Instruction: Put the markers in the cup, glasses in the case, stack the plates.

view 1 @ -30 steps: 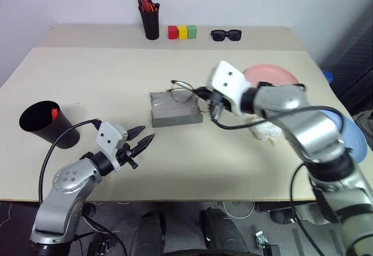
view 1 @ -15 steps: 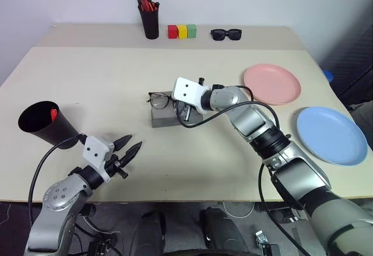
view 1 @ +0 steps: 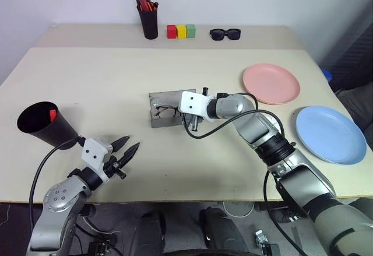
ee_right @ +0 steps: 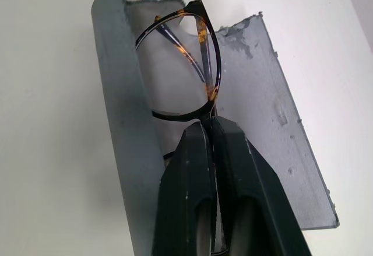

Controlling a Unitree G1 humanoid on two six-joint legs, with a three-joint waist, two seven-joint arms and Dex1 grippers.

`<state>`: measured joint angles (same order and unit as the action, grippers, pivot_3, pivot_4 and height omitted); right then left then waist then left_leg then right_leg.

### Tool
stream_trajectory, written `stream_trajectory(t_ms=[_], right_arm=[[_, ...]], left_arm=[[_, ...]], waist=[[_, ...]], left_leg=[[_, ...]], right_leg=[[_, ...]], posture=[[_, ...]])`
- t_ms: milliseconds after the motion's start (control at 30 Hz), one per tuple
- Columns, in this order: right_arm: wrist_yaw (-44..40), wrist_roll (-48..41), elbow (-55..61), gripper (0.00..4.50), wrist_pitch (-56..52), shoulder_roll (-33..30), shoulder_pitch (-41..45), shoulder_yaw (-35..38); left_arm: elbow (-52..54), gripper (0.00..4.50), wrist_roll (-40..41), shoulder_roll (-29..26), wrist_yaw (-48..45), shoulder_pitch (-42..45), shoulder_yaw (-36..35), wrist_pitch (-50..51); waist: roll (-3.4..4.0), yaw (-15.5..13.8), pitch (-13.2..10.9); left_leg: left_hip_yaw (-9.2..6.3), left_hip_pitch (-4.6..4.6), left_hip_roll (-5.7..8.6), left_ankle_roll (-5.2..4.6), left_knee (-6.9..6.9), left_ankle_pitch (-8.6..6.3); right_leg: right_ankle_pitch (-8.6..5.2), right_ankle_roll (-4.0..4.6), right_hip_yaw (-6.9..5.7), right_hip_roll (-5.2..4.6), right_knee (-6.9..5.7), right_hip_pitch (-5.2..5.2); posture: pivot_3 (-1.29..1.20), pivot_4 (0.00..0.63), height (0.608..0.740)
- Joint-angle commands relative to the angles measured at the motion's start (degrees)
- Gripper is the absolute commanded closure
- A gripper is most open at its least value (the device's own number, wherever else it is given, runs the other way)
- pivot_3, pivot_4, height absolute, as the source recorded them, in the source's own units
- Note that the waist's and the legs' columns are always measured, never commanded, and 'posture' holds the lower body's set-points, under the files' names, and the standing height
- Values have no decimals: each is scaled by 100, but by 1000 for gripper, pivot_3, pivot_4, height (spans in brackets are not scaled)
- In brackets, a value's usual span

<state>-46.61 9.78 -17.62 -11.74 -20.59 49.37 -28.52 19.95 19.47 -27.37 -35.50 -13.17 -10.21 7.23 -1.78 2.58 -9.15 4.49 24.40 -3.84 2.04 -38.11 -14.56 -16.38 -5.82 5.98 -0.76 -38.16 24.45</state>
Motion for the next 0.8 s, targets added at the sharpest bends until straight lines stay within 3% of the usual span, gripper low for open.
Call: stream_trajectory(t_ms=[33,167,400,633,700,800], right_arm=[[-78,-98,205,3124,-51,96,69,244],[-1,-52,353,1185,-39,73,57,401],[-24,-428,1247,1185,-245,-83,-231,1030],[-182,-1066,2953,1185,-584,-523,-1193,1670],[-193,-1136,3367,1128,-764,-723,-1607,1776],[-106,-1156,3716,1128,-987,-914,-1991,1861]], left_arm=[[-138,2699,-45,10,-67,74,-23,-250],[-251,2699,-57,24,-77,122,-19,-320],[-112,2699,36,34,128,691,135,229],[-516,2699,70,136,490,2843,703,1759],[-1022,3242,62,302,691,3675,824,2351],[-1577,4459,97,581,946,4481,773,2854]], waist=[[1,0,0],[1,1,0],[0,-25,0],[0,-140,0],[-1,-173,0],[-2,-146,1]], left_leg=[[1,0,0,0,0,0],[1,0,0,0,0,0],[0,1,1,0,0,0],[-10,2,3,0,-4,0],[-10,1,4,0,-5,0],[-13,1,7,0,-6,0]], right_leg=[[0,0,0,0,0,0],[0,0,0,-1,0,0],[6,-11,0,-1,0,-2],[9,-17,-4,5,0,-7],[9,-18,-4,7,-1,-8],[10,-19,-4,8,1,-10]], posture=[[0,150,725],[0,150,725],[0,150,725],[0,150,725],[0,150,725],[0,150,725]])
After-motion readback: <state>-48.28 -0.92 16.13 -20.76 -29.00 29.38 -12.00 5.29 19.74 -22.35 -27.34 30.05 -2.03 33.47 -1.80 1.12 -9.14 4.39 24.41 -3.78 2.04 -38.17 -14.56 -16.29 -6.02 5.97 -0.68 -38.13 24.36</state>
